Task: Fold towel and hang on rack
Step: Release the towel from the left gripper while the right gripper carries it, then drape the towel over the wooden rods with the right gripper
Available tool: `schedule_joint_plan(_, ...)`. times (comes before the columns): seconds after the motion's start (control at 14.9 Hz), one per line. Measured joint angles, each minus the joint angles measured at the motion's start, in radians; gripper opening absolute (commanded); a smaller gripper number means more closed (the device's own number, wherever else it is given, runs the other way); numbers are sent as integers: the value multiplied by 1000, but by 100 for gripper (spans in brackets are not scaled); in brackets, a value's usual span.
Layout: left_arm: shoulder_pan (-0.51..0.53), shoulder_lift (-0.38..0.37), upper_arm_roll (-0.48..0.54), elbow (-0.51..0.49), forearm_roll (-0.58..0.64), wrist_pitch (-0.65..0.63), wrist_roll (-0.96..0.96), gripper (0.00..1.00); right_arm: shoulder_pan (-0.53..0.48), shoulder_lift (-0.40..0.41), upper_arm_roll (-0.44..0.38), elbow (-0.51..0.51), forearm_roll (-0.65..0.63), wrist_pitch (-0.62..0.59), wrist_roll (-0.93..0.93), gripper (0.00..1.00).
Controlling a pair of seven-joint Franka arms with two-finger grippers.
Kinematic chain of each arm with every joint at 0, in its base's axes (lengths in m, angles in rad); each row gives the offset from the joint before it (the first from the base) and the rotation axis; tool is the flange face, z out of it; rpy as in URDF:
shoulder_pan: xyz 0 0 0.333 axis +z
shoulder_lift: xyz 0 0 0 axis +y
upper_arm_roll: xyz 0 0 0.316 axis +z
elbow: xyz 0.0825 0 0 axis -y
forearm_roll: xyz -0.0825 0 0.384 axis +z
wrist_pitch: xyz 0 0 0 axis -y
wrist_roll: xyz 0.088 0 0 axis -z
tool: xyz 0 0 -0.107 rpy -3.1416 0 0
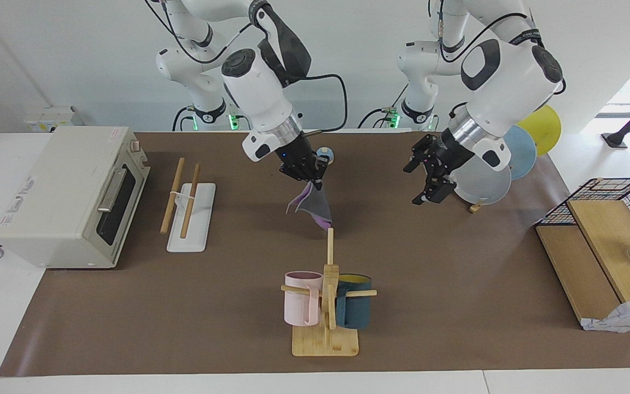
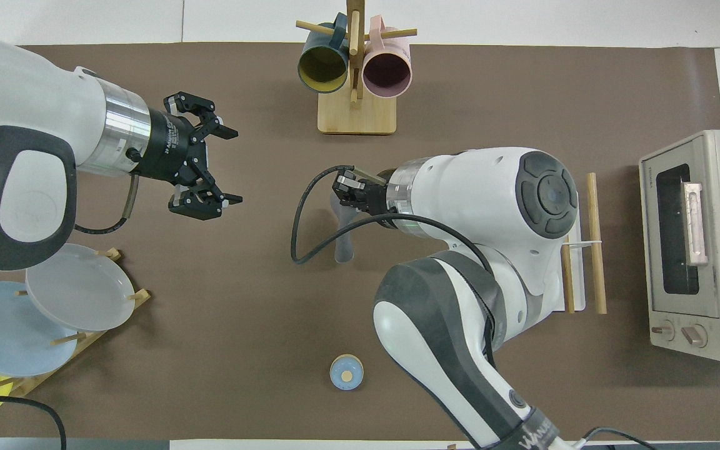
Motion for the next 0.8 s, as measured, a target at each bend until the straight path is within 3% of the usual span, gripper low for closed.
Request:
schedule_joint_plan(0.4,127,-9,3,-16,98,-5,534,100,-205,-92,-7,-24,-85,-292,-253,0)
schedule_joint_plan(0.8,142,-12,3,-4,281,-22,1002,100,-368,-133,-9,-132,-183,-305,-503,0)
